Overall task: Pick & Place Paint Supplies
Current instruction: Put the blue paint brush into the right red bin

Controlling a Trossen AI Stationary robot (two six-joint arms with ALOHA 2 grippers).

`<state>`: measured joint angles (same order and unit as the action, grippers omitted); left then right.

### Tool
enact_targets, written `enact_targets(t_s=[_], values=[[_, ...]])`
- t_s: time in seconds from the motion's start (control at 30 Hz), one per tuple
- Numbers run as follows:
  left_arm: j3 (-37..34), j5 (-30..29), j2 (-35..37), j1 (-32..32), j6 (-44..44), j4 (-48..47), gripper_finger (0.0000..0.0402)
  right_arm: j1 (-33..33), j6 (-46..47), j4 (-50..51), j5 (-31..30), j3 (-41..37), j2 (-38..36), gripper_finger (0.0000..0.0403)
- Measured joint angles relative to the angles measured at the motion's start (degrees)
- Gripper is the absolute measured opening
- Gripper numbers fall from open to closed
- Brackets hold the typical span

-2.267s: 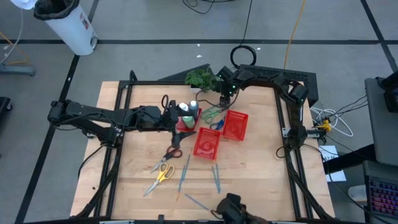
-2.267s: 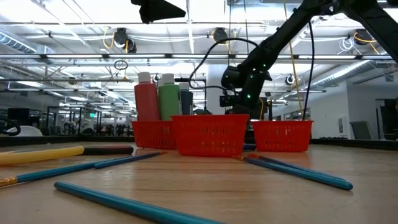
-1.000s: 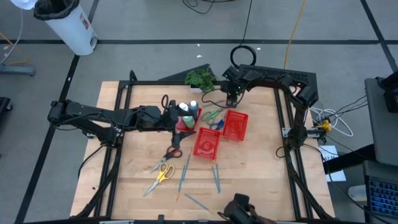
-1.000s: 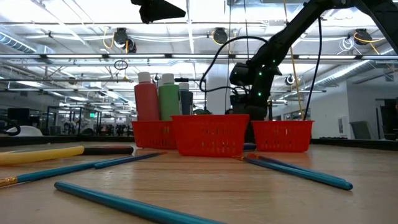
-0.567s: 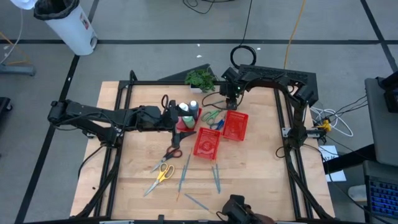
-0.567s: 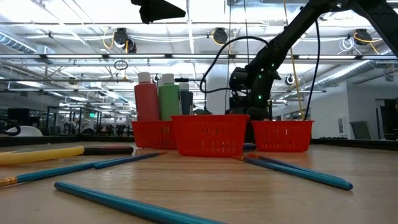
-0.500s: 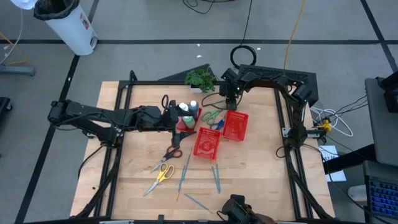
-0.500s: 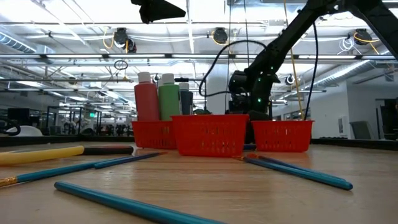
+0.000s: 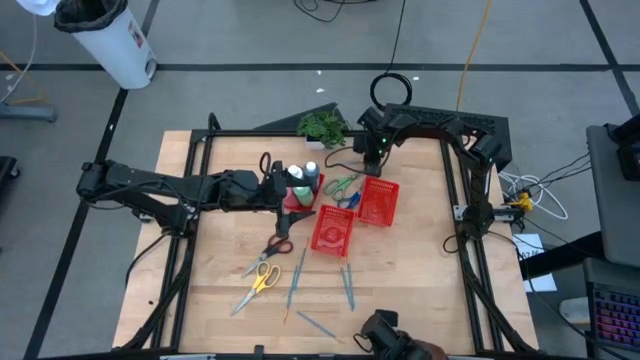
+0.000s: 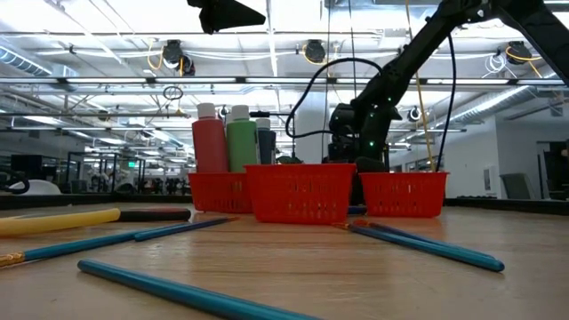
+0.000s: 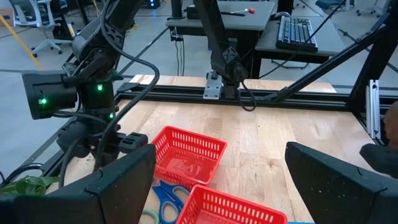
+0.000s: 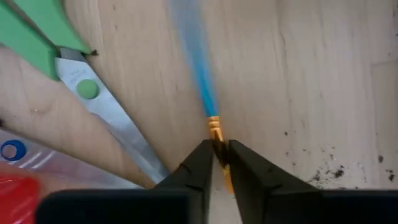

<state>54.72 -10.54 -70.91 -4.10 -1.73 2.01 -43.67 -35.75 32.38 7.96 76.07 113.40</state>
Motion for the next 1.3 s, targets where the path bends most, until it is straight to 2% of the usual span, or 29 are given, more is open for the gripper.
enact_targets(t_s=[0.1,0.33,0.73,0.83,1.03,1.2,1.3], values=[[0.0,0.0,0.0,0.0,0.0,0.0,0.0365,-0.2,-1.4,0.6,-0.2,0.0,0.0,0.0007],[0.0,0.0,0.0,0.0,0.0,0.0,0.0365,0.3,-2.8,2.4,-0.5,0.0,-0.1,0.0003],[0.0,0.0,0.0,0.0,0.0,0.0,0.0365,4.0,4.9,5.7,-3.8,-0.3,-10.3,0.0001],[0.0,0.0,0.0,0.0,0.0,0.0,0.0365,5.3,10.6,8.1,-5.5,-0.2,-14.1,0.0001],[0.0,0.0,0.0,0.0,0.0,0.0,0.0365,8.9,29.7,17.4,-5.3,-1.2,-23.6,0.0000],[0.0,0.0,0.0,0.0,0.0,0.0,0.0365,14.6,41.6,19.3,-5.4,-7.8,-33.7,0.0000],[0.0,0.0,0.0,0.0,0.0,0.0,0.0365,18.1,50.1,19.7,-7.9,-13.0,-39.7,0.0000]])
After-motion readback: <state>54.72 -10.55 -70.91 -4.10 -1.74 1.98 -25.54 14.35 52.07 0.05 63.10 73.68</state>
